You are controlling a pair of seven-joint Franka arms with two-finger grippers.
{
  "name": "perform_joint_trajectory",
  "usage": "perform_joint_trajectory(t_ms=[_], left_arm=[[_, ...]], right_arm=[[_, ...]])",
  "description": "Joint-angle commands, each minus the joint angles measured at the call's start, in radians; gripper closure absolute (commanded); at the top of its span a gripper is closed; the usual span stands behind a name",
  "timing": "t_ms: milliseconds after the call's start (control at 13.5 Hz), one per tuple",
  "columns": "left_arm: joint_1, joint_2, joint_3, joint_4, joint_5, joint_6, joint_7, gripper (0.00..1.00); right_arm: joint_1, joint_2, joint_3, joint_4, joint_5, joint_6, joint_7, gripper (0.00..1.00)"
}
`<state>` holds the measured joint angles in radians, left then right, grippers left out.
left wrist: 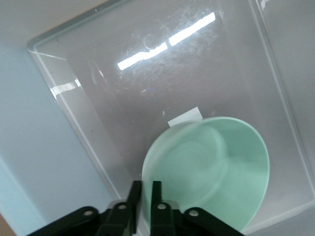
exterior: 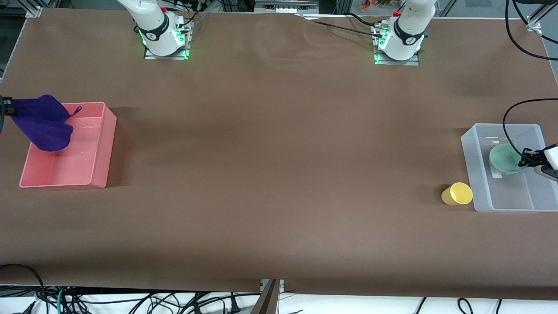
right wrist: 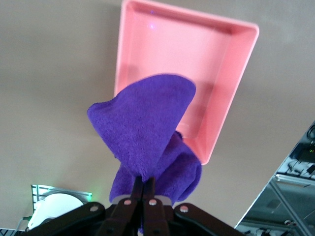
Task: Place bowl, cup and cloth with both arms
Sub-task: 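Lift the bowl into the clear bin while the right gripper drops the cloth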
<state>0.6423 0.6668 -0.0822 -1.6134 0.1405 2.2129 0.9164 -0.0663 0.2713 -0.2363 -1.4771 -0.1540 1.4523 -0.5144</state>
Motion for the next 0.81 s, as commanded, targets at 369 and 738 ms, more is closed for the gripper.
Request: perform_joint_trajectory(t_ms=[369, 738], left_arm=[[-0.035, -0.142, -0.158, 0.067, 0.004, -0.182, -0.06, 0.0], [-0.159, -0.098, -0.199, 0.078, 0.017, -0.177, -0.114, 0.0]], right_arm=[[-0.024, 0.002, -0.055, -0.368, 0.063, 0.337, 0.002, 1.0], [-0.032, 0.005, -0.061, -0.337, 0.187, 0.355, 0.002, 0.0]])
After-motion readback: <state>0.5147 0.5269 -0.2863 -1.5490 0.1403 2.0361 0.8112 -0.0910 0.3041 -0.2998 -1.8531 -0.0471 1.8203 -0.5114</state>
